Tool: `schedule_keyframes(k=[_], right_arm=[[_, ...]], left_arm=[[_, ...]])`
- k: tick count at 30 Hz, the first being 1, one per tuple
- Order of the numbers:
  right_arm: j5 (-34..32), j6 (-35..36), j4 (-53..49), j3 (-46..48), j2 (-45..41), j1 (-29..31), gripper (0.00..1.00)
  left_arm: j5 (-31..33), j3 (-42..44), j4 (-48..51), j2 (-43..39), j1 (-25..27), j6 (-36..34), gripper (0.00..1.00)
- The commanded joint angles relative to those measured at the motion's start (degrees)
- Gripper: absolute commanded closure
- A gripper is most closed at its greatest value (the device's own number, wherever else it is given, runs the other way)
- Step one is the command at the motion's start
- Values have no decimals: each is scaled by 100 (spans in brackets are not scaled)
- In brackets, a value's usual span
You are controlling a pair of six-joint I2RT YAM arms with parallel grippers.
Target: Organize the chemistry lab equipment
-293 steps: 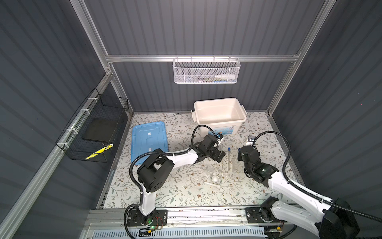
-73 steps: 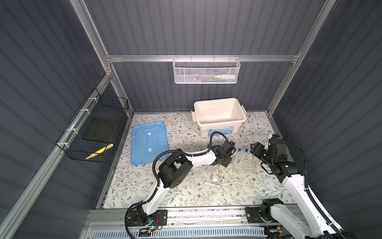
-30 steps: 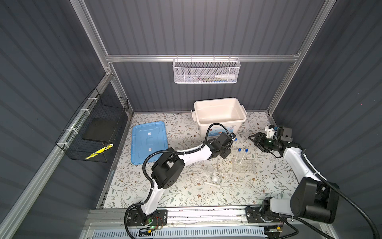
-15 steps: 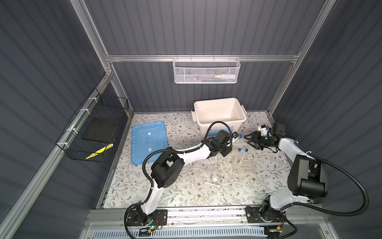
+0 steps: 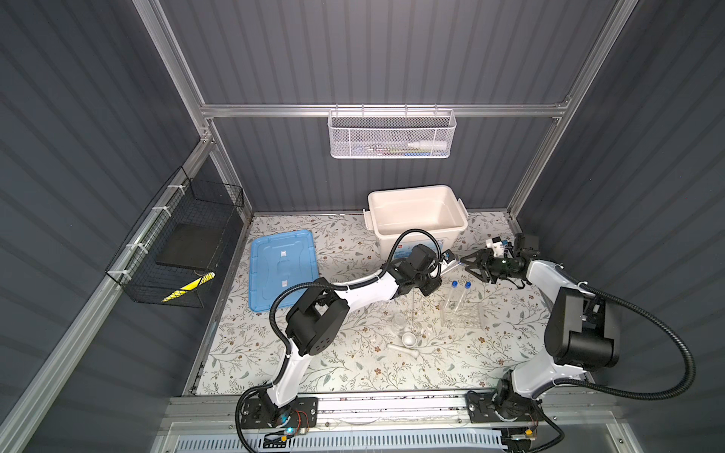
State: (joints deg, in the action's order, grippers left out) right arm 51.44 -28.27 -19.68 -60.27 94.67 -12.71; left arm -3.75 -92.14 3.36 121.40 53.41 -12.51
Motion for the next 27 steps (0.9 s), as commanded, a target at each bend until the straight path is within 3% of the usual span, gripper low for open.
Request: schedule_keyframes(k=[1, 27], right_arm=[[182, -27, 52, -152, 64, 22, 54], [165, 33, -14, -117, 25, 58, 74]], left_arm=[[-218, 47, -81, 76, -34, -97, 86], [-302, 67, -3, 115, -41, -109, 85]])
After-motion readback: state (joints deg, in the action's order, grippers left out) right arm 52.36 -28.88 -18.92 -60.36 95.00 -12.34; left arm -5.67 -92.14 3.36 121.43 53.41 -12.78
